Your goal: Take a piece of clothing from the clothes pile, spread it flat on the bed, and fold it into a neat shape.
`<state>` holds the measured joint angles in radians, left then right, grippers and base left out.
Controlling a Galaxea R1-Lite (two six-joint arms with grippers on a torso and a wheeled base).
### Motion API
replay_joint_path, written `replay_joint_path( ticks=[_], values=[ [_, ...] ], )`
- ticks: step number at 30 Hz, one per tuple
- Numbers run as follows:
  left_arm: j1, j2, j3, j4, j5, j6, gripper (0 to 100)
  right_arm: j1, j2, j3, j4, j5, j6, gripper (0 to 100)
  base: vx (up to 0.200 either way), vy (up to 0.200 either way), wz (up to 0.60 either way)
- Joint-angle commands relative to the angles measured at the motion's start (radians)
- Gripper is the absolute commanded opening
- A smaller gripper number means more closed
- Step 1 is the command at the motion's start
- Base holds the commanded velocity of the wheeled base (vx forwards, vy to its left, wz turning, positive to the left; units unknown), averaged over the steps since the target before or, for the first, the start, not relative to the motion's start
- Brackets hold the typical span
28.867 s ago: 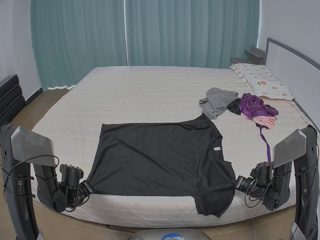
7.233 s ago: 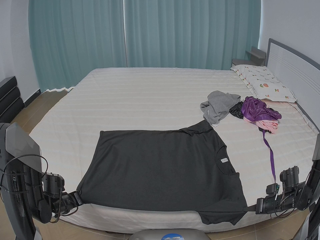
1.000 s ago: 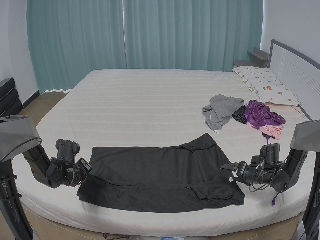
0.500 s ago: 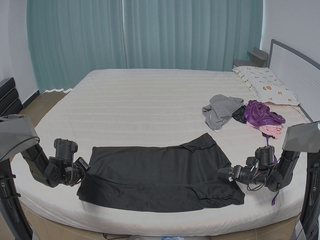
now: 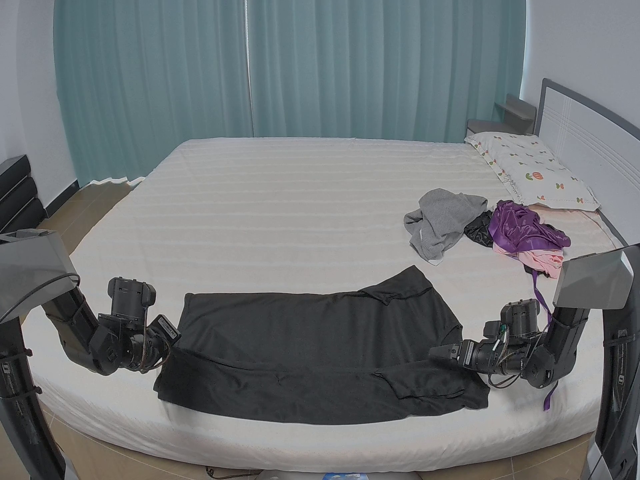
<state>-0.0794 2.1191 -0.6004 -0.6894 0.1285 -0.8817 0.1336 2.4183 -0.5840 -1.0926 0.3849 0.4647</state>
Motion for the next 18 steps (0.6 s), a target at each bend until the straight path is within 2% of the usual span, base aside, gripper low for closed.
replay_joint_path(
  ticks=[1, 2, 18],
  values=[
    [0.0, -0.001, -0.001, -0.001, 0.0, 0.0, 0, 0.004, 0.018, -0.005, 0.0, -0.001, 0.0, 100, 0.0, 0.0, 0.0],
    [0.0, 0.001, -0.001, -0.001, 0.0, 0.0, 0, 0.004, 0.016, -0.003, 0.0, -0.003, -0.001, 0, 0.0, 0.0, 0.0],
    [0.001, -0.027, 0.007, 0.002, 0.0, 0.0, 0, -0.039, -0.034, 0.029, 0.0, -0.009, -0.014, 0, 0.0, 0.0, 0.0]
  ],
)
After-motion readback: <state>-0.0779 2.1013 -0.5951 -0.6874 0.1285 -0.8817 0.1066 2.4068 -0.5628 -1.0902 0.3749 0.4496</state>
